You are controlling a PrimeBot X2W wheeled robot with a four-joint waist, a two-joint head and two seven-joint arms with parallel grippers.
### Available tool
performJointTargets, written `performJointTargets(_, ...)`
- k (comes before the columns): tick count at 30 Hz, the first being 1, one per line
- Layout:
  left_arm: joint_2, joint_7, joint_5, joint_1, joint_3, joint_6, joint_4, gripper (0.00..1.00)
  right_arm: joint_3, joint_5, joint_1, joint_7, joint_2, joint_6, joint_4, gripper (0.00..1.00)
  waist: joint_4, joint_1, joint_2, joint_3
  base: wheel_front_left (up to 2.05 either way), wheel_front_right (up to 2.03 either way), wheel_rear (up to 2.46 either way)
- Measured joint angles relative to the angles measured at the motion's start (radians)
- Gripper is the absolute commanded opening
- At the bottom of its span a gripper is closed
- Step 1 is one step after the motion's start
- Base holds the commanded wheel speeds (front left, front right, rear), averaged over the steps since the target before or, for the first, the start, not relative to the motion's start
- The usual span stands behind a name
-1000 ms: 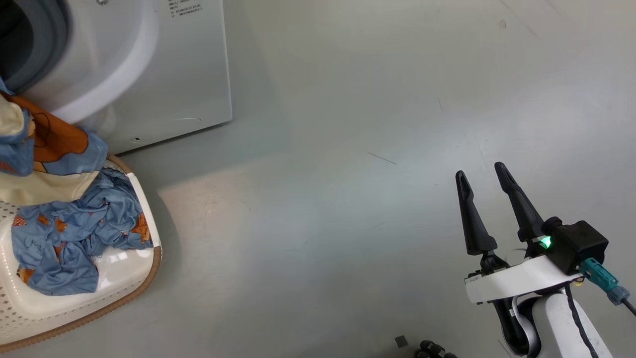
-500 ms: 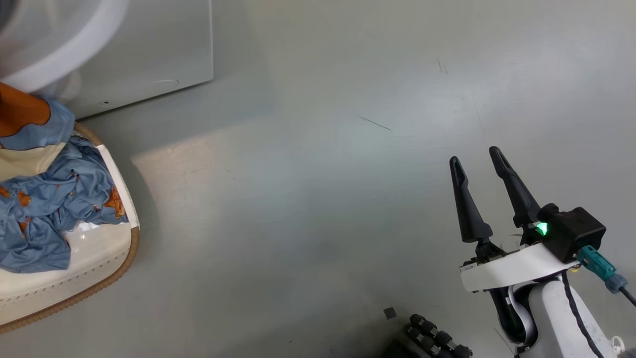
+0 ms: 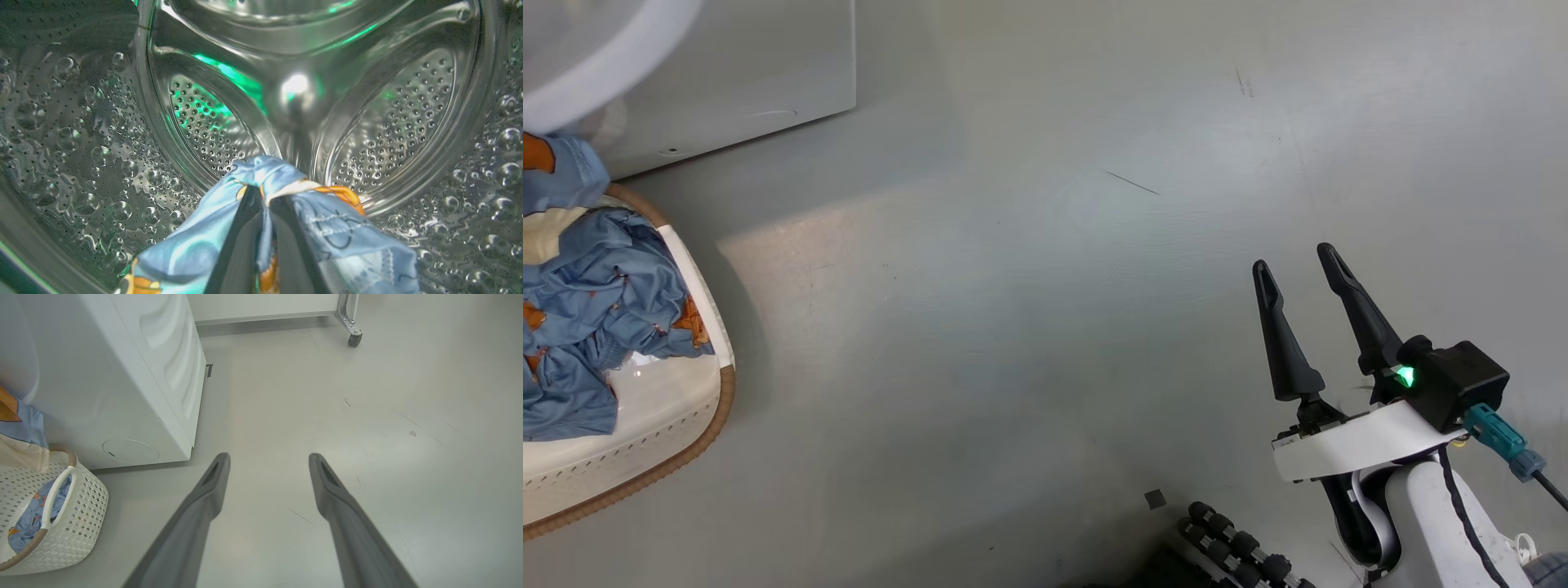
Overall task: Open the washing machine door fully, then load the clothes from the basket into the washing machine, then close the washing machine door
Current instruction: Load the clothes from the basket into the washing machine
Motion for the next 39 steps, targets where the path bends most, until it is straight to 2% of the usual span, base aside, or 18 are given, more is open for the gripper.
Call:
performJointTargets(5, -0.002, 0.003, 0.024, 0.001, -0.03, -0.001, 0.063, 0.0, 0.009, 0.006, -0.012, 0.0, 0.0, 0.0, 0.003, 1.0, 0.002, 0.0, 0.0, 0.001, 0.0, 0.0, 0.0)
performJointTargets(7, -0.002, 0.015, 0.027, 0.002, -0.036, 0.001, 0.112, 0.52, 0.008, 0.006, -0.025, 0.0, 0.001, 0.0, 0.007, 1.0, 0.004, 0.0, 0.0, -0.002, 0.0, 0.0, 0.0)
performJointTargets(8, -0.003, 0.02, 0.027, 0.002, -0.035, 0.002, 0.132, 1.0, 0.007, 0.006, -0.025, 0.0, 0.0, 0.0, 0.01, 1.0, 0.005, 0.0, 0.0, -0.005, 0.0, 0.0, 0.0)
performJointTargets(18, -0.043, 0.039, 0.031, 0.0, -0.056, 0.028, 0.215, 1.0, -0.02, 0.006, -0.025, 0.0, -0.005, 0.0, 0.019, 1.0, 0.032, -0.0001, 0.0, -0.035, 0.0, 0.0, 0.0)
performJointTargets(31, -0.106, 0.023, 0.047, -0.011, -0.09, 0.025, 0.283, 1.0, -0.024, 0.006, -0.025, 0.0, -0.019, 0.0, 0.025, 1.0, 0.087, -0.0001, 0.0, -0.071, 0.0, 0.0, 0.0)
performJointTargets(39, -0.155, 0.007, 0.047, -0.008, -0.116, 0.004, 0.314, 1.0, -0.046, 0.006, -0.027, 0.0, -0.025, 0.0, 0.027, 1.0, 0.12, -0.0001, 0.0, -0.092, 0.0, 0.0, 0.0)
